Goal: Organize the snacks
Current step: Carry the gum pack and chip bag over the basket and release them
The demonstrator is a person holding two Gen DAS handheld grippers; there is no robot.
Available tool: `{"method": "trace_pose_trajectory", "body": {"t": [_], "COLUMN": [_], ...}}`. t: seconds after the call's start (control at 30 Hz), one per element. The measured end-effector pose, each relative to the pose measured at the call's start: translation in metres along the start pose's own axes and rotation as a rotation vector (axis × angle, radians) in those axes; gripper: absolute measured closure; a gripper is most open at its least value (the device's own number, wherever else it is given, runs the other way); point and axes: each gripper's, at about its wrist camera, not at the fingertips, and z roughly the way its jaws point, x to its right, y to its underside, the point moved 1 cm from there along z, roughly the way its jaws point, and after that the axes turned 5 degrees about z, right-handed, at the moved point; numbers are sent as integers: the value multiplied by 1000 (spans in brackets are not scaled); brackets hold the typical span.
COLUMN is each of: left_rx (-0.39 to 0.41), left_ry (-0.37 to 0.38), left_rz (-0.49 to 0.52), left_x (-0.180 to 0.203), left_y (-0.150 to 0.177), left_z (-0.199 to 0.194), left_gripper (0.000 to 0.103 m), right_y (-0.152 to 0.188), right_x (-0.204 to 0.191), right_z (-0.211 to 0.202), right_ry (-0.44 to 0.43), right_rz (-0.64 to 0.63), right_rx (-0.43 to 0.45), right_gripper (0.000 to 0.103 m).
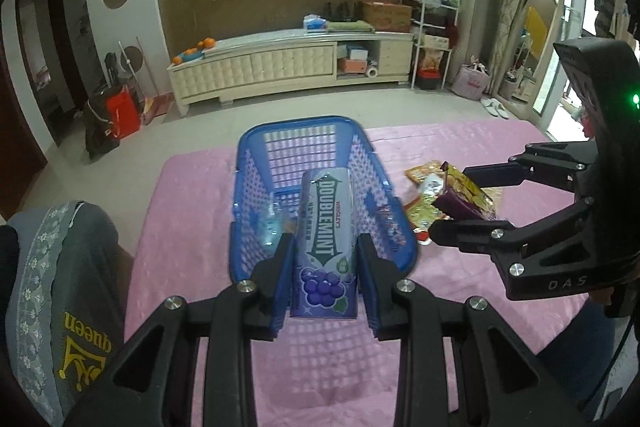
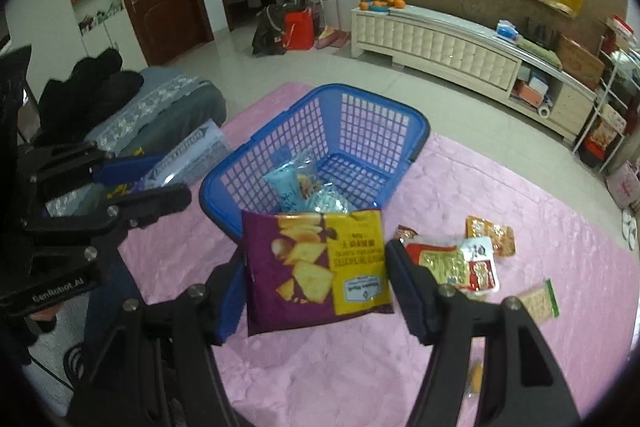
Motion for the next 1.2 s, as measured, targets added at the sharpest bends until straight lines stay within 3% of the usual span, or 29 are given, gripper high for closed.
{"method": "trace_pose_trajectory", "body": {"t": [0.3,0.57,0.9,1.2], "left_rx": [-29,-36,-30,-26], "left_ry": [-9,1,-6,3], "left_rz": [-76,-108,-115,-81], "left_x": [-38,-53,-55,-40], "left_y": [3,10,16,9], "left_z": [38,44,30,30], "left_gripper": [74,74,74,74], "right_y": [-23,-23,-24,-19], "right_x": [-6,-13,-14,-8], "right_z": [52,83,74,59], "right_ry": [23,68,83,90], "right_rz": [2,24,56,78], "right_rx": [-77,-151,-137,-126], "right_gripper": [34,34,12,12]}}
